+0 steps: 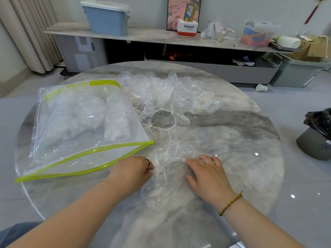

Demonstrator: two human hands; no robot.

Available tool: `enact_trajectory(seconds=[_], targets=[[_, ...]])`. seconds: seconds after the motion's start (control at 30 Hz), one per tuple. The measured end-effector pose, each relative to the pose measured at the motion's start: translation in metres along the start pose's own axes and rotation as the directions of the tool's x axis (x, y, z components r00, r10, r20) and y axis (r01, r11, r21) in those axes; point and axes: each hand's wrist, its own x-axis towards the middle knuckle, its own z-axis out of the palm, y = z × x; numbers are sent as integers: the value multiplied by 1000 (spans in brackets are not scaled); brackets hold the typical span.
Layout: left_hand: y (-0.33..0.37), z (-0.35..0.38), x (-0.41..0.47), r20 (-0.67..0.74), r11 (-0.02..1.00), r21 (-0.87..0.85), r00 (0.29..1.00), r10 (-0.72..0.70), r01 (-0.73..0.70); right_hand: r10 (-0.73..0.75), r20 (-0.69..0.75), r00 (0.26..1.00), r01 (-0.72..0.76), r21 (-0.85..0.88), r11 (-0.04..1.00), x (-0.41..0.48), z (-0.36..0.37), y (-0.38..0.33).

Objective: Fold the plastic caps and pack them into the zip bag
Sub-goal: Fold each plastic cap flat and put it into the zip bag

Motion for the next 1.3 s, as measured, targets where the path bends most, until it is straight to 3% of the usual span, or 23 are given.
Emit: enact_trajectory(seconds=[0.1, 0.17, 0.27, 0.37, 0.43, 0.63, 0.73, 0.8, 0.87, 0.93, 0.97, 1.03, 1.07, 1.13, 1.23, 1.3], targets=[[2, 3, 0, 26, 1000, 23, 1000, 1, -2, 48, -42, 998, -51, -92, 994, -2, 2, 0], [5, 5, -1, 26, 999, 54, 1000, -1, 0, 27, -256, 966, -51, -88, 995, -2, 5, 0], [9, 4, 0, 11, 997, 69, 1000, -20, 19, -199, -416, 887, 222, 6, 975, -3, 5, -10], [9, 7, 1, -7, 998, 57, 1000, -23, 23, -434, -314, 844, 454, -12, 891, -9, 6, -21], [7, 9, 1, -17, 999, 49, 1000, -12, 13, -475, -219, 852, 481, -28, 876, -11, 12, -20], [7, 2, 2, -117, 990, 121, 989, 93, -79, -360, -145, 922, 367, 23, 930, -9, 14, -15], [2, 2, 1, -257, 974, 33, 940, 226, -225, -272, -125, 954, 289, 147, 946, -7, 15, -16], [-4, 8, 1, -351, 922, -19, 866, 356, -387, -172, -51, 984, 180, 321, 930, -6, 14, -16], [1, 4, -2, -214, 894, -61, 881, 423, -444, -52, 3, 999, 46, 440, 897, -4, 10, -13], [3, -5, -4, -27, 911, -72, 914, 404, -405, 26, 62, 998, -56, 569, 820, -4, 7, -11], [3, -2, -4, -6, 912, -2, 912, 410, -410, 60, 74, 995, -93, 623, 777, -4, 6, -11], [2, 5, -2, -70, 918, 72, 916, 394, -390, 107, 87, 990, -137, 681, 720, -2, 4, -9], [1, 9, 0, -175, 930, 37, 914, 365, -365, 111, 104, 988, -152, 692, 706, -1, 3, -9], [0, 13, 2, -253, 955, -95, 935, 249, -280, 57, 123, 991, -128, 702, 701, -1, 2, -11], [2, 15, 3, -146, 914, -403, 989, -20, -42, -36, 212, 977, -115, 657, 745, -2, -6, -14], [0, 17, 4, -92, 825, -564, 992, -89, 21, -83, 283, 955, -104, 586, 804, -2, -9, -14]])
